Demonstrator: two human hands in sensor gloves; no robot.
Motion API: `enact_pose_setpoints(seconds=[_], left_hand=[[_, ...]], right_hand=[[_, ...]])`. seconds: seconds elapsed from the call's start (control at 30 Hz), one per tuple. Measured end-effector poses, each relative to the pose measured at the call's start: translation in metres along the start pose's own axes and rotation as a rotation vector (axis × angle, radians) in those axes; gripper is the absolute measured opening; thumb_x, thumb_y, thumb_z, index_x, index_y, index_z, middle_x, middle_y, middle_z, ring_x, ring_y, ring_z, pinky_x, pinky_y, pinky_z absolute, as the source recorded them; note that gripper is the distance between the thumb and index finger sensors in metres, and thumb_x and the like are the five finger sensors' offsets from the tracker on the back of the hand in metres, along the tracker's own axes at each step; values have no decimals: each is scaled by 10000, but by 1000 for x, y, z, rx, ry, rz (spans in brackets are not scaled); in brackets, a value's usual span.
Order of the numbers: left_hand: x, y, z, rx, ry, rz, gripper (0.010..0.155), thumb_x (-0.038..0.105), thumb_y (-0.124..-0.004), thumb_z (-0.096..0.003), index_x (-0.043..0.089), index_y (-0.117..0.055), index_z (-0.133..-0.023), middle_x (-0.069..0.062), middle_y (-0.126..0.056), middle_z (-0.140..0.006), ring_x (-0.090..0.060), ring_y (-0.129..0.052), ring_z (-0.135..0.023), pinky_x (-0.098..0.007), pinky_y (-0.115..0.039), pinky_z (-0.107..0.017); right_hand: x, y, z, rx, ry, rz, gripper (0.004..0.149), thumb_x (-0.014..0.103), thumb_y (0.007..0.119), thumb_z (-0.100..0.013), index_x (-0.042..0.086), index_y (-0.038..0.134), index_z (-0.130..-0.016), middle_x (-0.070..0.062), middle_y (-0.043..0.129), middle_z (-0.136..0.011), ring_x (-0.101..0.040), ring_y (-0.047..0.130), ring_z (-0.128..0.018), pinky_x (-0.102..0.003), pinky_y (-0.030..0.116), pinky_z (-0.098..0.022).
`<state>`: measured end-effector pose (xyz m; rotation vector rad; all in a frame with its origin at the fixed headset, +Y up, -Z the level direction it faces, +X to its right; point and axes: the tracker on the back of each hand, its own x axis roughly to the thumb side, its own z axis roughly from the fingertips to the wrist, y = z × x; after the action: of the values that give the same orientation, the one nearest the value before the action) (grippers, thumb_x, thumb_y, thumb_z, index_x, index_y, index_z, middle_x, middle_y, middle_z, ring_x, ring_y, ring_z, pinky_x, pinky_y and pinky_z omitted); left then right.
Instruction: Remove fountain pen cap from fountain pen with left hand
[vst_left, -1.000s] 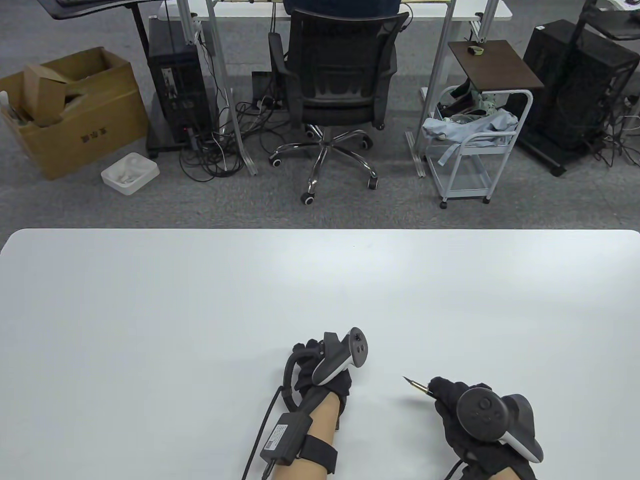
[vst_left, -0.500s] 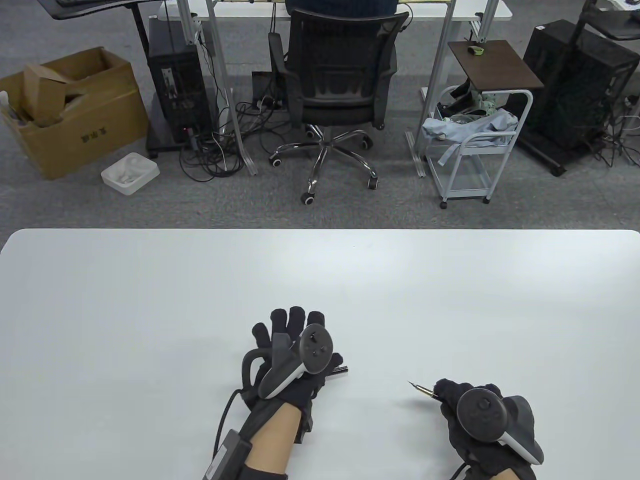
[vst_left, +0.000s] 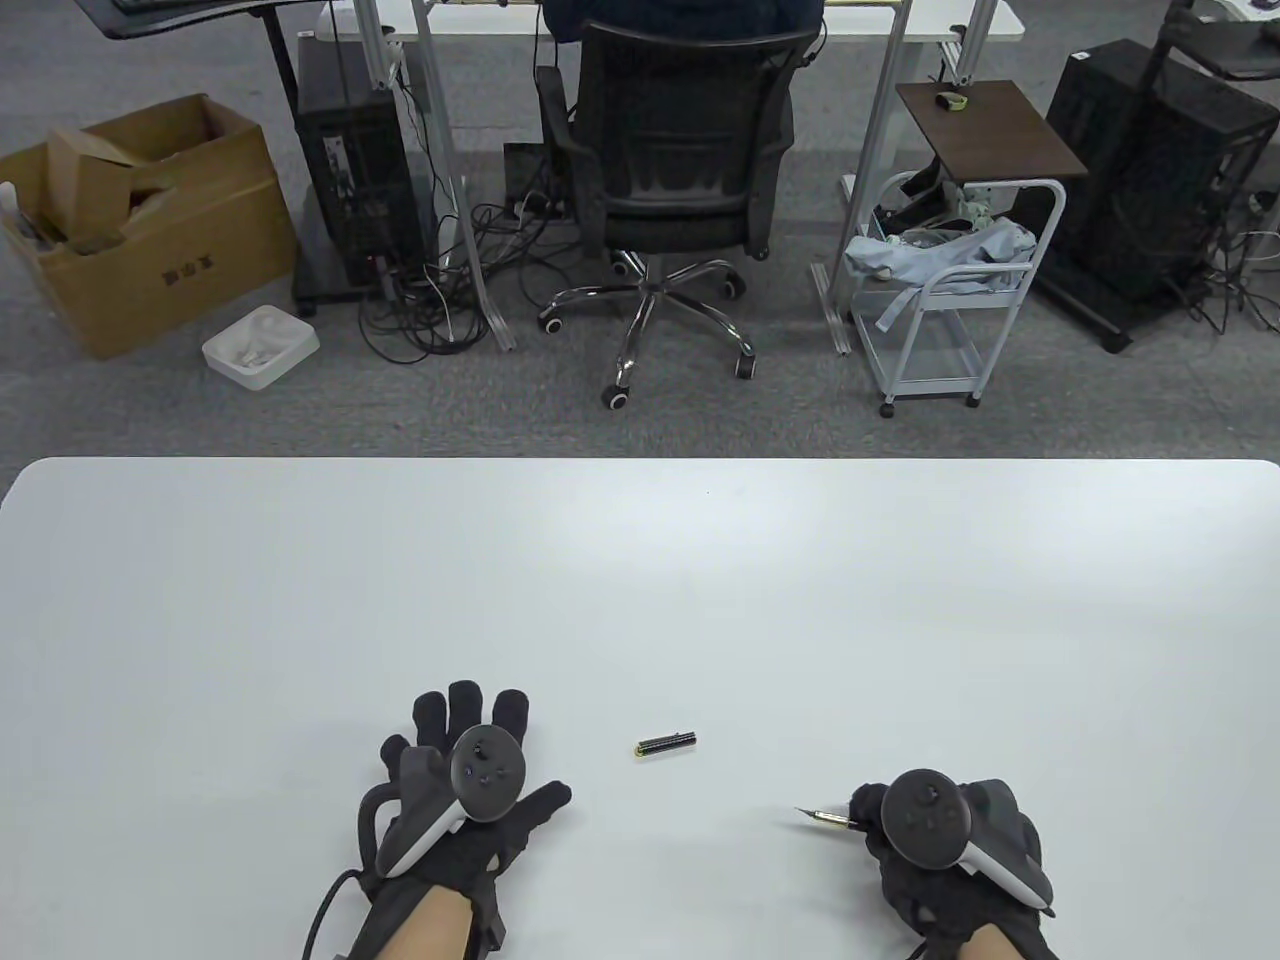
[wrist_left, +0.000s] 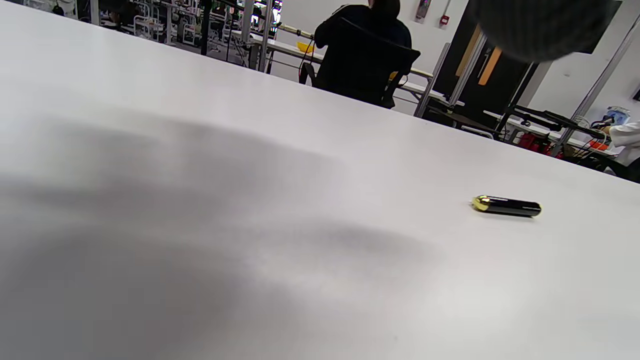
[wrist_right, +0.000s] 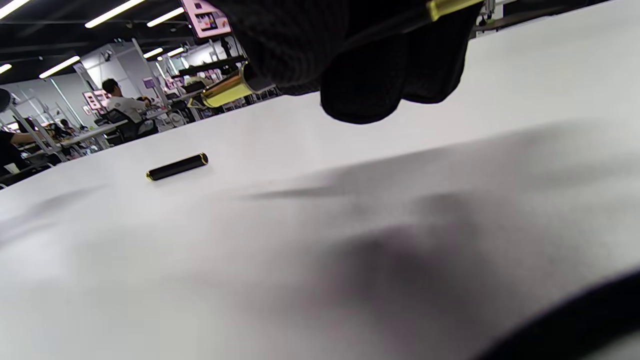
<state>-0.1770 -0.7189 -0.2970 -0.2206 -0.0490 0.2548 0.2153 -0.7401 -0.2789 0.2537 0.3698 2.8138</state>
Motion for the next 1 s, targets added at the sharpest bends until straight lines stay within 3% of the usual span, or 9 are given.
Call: enact_pose_setpoints(seconds=[0.23, 0.4, 0.57, 0.77, 1.0], left_hand=[[-22, 11, 5, 52, 20, 20, 902, 625, -697, -432, 237, -293, -1138, -204, -167, -1195, -531, -92, -1077, -802, -156, -635], [-29, 13, 6, 31, 28, 83, 908, 630, -694, -436, 231, -281, -1140, -209, -147, -1191, -531, -79, -1073, -802, -157, -635], [-13, 10, 7, 16, -21, 60, 905, 631, -692, -438, 234, -283, -1141, -208, -154, -1194, -531, -87, -1077, -799, -165, -642], [-3, 6, 8, -13, -45, 19, 902, 631, -689, -439, 236, -283, -1141, -208, -161, -1195, -532, -96, -1079, -798, -175, -647], [-9, 6, 9, -35, -31, 42, 901, 630, -688, -442, 233, -280, -1141, -212, -164, -1195, -535, -101, -1079, -797, -181, -649]], right_hand=[[10, 9, -2, 40, 7, 6, 492, 167, 710, -460, 108, 595, -935, -126, 776, -824, -484, 653, -862, -763, 354, -638], [25, -9, -2, -29, -49, -17, 494, 162, 710, -460, 106, 586, -935, -127, 765, -831, -483, 641, -869, -759, 352, -644], [28, -38, 0, -120, -79, -71, 490, 158, 722, -460, 113, 599, -932, -132, 766, -836, -484, 638, -875, -759, 348, -650], [31, -68, -24, -190, -34, -51, 488, 164, 730, -465, 121, 600, -934, -129, 762, -845, -482, 632, -881, -755, 345, -657], [29, -45, -68, -138, 19, -5, 484, 170, 742, -467, 137, 609, -932, -122, 761, -858, -478, 625, -899, -754, 345, -661]])
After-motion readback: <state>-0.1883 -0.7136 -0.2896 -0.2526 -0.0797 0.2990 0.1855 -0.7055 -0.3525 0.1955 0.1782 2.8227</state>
